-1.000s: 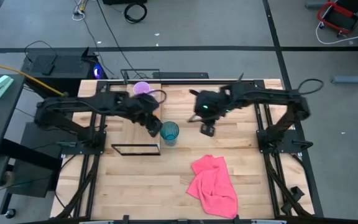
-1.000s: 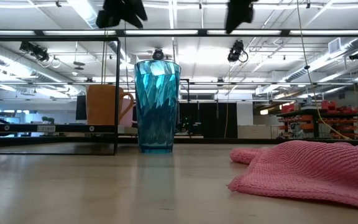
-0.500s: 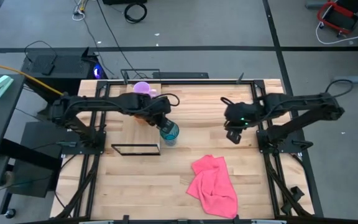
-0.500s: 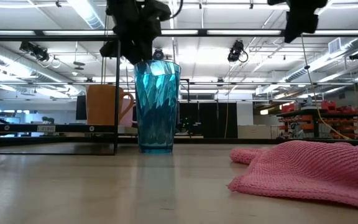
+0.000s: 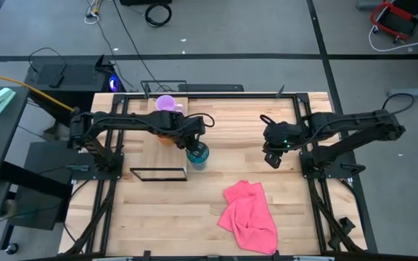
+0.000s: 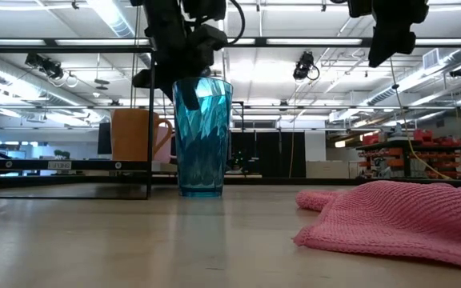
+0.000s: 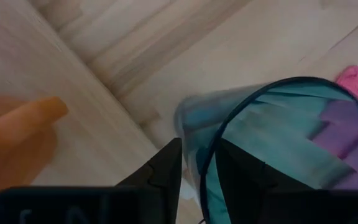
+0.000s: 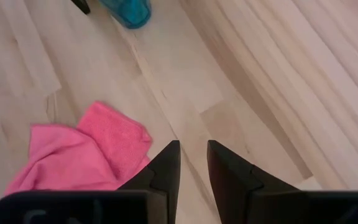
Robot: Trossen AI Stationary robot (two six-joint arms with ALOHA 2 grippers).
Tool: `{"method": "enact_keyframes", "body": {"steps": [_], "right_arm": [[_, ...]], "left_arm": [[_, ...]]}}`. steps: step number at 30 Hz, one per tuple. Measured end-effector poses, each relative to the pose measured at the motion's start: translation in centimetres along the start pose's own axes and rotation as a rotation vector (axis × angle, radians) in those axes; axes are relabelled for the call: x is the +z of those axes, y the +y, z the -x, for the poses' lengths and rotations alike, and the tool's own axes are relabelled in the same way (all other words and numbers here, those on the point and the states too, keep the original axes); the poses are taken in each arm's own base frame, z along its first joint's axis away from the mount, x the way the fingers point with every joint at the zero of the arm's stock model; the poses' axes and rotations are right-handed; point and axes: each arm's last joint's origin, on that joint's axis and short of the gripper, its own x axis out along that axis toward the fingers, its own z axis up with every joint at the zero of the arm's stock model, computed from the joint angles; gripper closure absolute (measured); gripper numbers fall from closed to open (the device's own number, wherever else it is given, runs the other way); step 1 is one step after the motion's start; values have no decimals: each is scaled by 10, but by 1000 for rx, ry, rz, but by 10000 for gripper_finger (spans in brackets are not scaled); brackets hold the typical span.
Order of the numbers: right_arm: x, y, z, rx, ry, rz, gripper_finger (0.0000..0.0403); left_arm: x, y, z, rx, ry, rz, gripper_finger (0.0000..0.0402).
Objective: Stack small to large cups/mugs on shelf
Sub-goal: Put the blue cup on the shelf
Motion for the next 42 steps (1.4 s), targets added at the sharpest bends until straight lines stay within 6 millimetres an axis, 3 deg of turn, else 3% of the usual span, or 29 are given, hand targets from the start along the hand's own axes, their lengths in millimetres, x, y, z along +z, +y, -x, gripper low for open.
{"method": "enact_keyframes", "body": {"steps": [10, 14, 19, 23, 27, 35, 39, 42], "right_arm": [[2, 2, -5, -2, 3, 17, 315], [3, 3, -5, -2, 2, 18, 315], [4, 4, -5, 9, -13, 16, 315], [4, 4, -5, 11, -16, 15, 315], [4, 4, -5, 11, -16, 15, 315], [4, 4, -5, 10, -16, 15, 315], [4, 4, -5, 11, -16, 15, 315], [4, 4, -5, 11, -17, 15, 315]], "left_arm": [[-1, -1, -1, -22, 30, 1, 343], [2, -4, 5, -61, 44, -1, 384], [8, -11, 21, -91, 18, -37, 383], [17, -19, 46, -131, -26, -78, 389], [26, -25, 90, -161, -76, -104, 389], [19, -6, 177, 25, -163, -54, 389], [15, 1, 199, 17, -239, -16, 389], [10, 5, 199, 35, -233, 7, 389]]}}
